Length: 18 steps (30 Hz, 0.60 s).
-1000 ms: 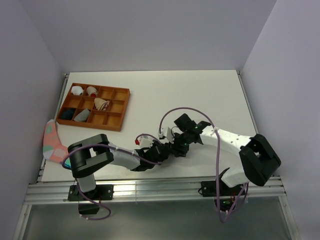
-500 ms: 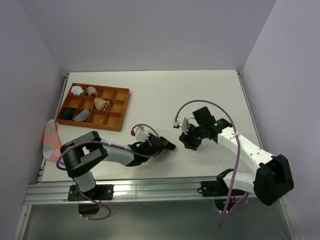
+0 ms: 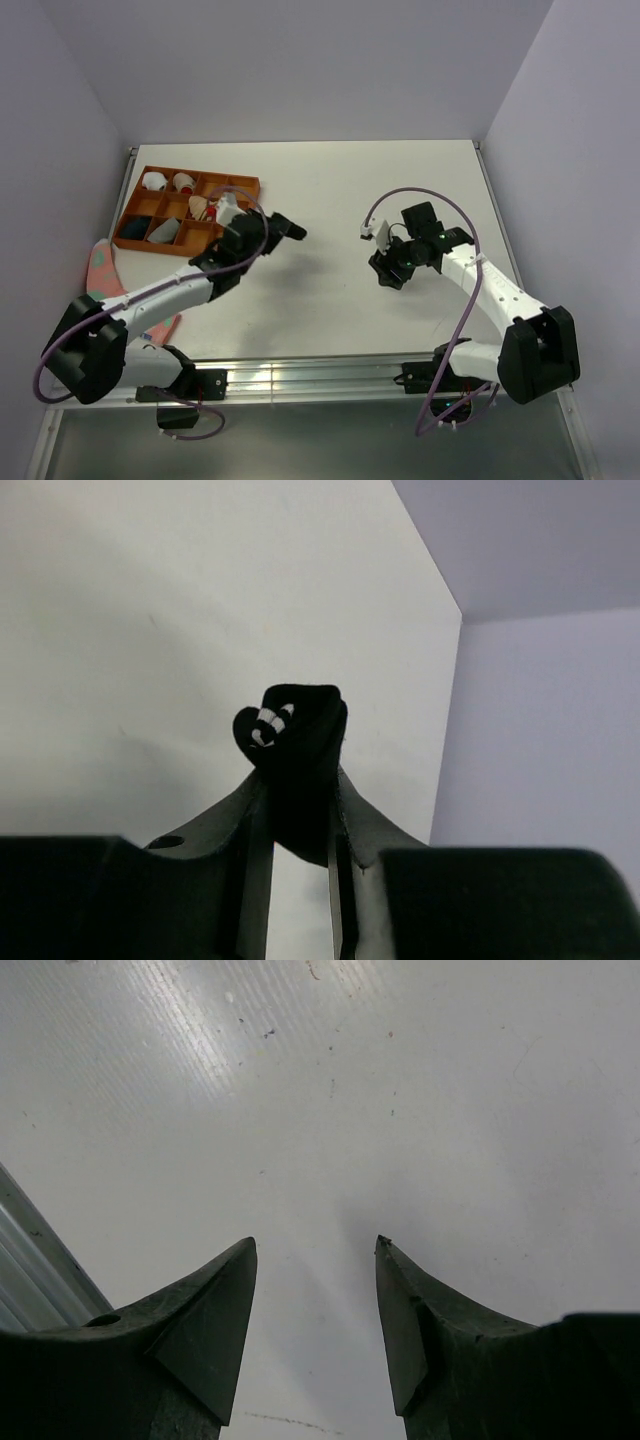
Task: Roll the socks
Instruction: Place the sock in the storage box.
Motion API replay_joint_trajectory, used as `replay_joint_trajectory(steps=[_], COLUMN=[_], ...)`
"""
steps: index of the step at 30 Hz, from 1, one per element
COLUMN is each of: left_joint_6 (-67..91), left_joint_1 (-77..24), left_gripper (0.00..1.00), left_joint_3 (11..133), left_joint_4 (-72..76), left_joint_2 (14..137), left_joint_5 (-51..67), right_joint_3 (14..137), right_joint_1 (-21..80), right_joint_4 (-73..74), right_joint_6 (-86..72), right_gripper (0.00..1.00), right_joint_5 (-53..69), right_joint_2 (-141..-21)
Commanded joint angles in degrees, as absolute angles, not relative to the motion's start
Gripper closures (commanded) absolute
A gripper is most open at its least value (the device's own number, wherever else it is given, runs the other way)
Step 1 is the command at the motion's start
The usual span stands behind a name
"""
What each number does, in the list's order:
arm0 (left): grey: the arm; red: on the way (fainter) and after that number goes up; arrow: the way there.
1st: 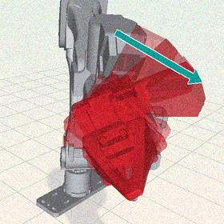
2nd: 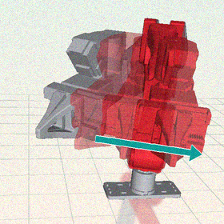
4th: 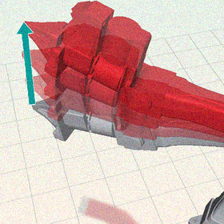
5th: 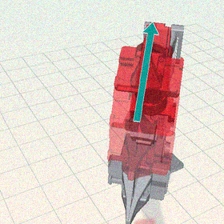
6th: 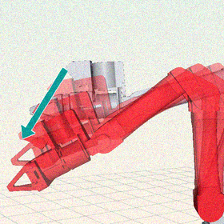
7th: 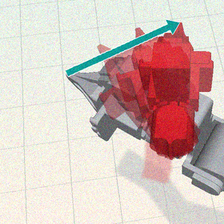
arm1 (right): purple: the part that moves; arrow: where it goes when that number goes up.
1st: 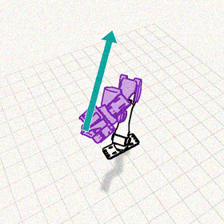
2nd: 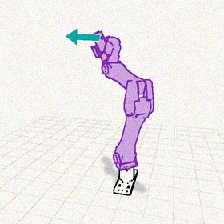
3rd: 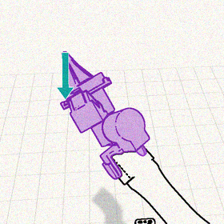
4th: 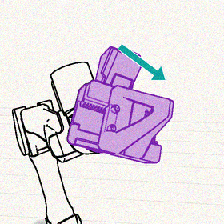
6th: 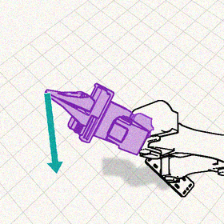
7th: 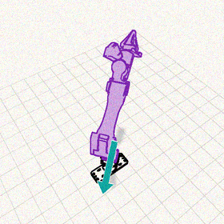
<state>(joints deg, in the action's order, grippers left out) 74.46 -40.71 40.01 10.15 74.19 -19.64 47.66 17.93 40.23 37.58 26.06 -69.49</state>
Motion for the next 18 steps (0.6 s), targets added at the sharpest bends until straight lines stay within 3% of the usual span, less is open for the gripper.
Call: replay_joint_trajectory(steps=[1,9,18], left_joint_6=[65.75,57.22,55.11], left_joint_1=[-31.49,-13.12,-7.21], left_gripper=[1.00,1.00,1.00], left_joint_3=[45.25,53.87,58.96], left_joint_4=[4.06,2.81,2.63], left_joint_2=[73.47,83.93,94.56], left_joint_5=[-13.37,1.13,3.07], right_joint_3=[50.10,48.52,48.16], right_joint_1=[17.40,16.96,16.87], right_joint_4=[39.73,37.79,37.35], right_joint_6=[37.79,37.62,37.71], right_gripper=[0.42,0.43,0.43], right_joint_5=[27.16,26.19,27.33], right_joint_2=[-70.22,-70.93,-71.63])
